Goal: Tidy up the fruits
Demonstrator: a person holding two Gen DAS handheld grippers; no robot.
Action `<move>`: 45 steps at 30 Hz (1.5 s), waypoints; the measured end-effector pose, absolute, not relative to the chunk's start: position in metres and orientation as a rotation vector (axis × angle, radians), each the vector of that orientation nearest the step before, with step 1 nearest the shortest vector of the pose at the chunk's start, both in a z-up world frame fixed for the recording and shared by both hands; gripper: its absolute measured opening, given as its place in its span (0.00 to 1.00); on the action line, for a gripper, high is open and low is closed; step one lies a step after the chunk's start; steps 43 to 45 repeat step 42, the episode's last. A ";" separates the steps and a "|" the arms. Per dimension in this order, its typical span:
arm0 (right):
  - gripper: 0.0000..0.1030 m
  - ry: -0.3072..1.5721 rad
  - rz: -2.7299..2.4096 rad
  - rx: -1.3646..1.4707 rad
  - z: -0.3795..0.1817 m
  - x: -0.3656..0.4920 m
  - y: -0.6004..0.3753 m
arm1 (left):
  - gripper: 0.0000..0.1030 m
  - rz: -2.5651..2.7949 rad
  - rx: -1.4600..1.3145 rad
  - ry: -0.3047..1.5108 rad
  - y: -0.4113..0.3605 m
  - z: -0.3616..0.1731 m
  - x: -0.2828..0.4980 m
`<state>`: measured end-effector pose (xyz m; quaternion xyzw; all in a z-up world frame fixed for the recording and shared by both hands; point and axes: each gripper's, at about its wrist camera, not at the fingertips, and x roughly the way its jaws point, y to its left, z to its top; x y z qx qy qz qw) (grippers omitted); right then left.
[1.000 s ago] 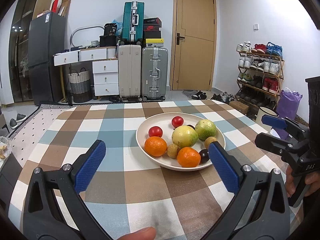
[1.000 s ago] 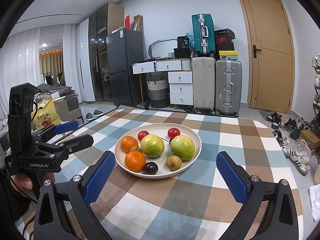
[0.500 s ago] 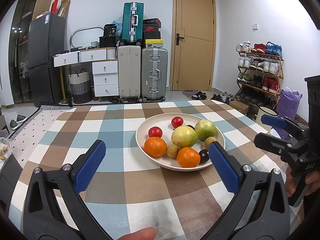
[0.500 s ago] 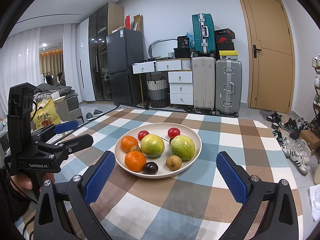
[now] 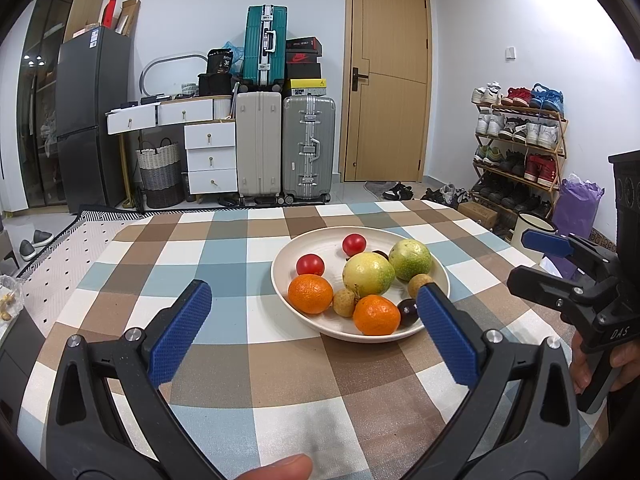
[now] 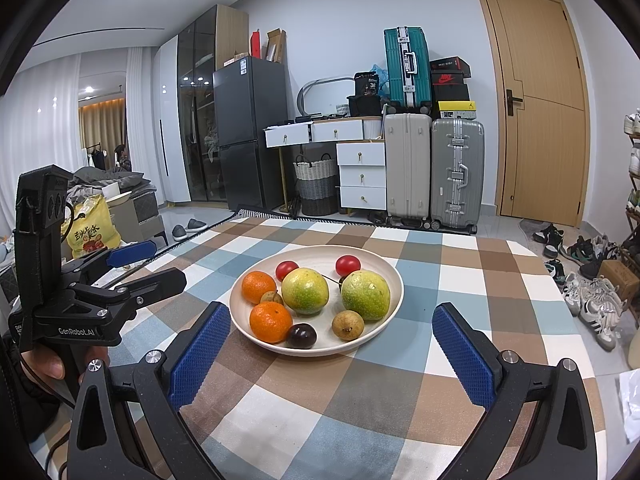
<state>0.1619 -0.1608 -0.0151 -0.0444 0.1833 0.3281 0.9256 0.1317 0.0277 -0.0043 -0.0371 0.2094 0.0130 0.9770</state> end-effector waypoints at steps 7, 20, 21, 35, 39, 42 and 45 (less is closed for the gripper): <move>1.00 0.376 0.673 -0.091 -0.015 0.162 -0.161 | 0.99 0.027 -0.074 0.421 0.028 -0.004 0.131; 1.00 0.375 0.673 -0.092 -0.015 0.162 -0.161 | 0.99 0.026 -0.073 0.421 0.028 -0.005 0.131; 1.00 0.375 0.673 -0.092 -0.015 0.162 -0.160 | 0.99 0.026 -0.073 0.421 0.027 -0.005 0.131; 1.00 0.375 0.673 -0.093 -0.015 0.162 -0.160 | 1.00 0.024 -0.071 0.416 0.026 -0.006 0.131; 1.00 0.375 0.673 -0.093 -0.015 0.162 -0.160 | 0.99 0.019 -0.067 0.410 0.025 -0.005 0.133; 1.00 0.375 0.673 -0.093 -0.015 0.161 -0.160 | 1.00 0.018 -0.066 0.412 0.024 -0.004 0.135; 1.00 0.375 0.673 -0.093 -0.015 0.161 -0.160 | 1.00 0.018 -0.066 0.412 0.024 -0.004 0.135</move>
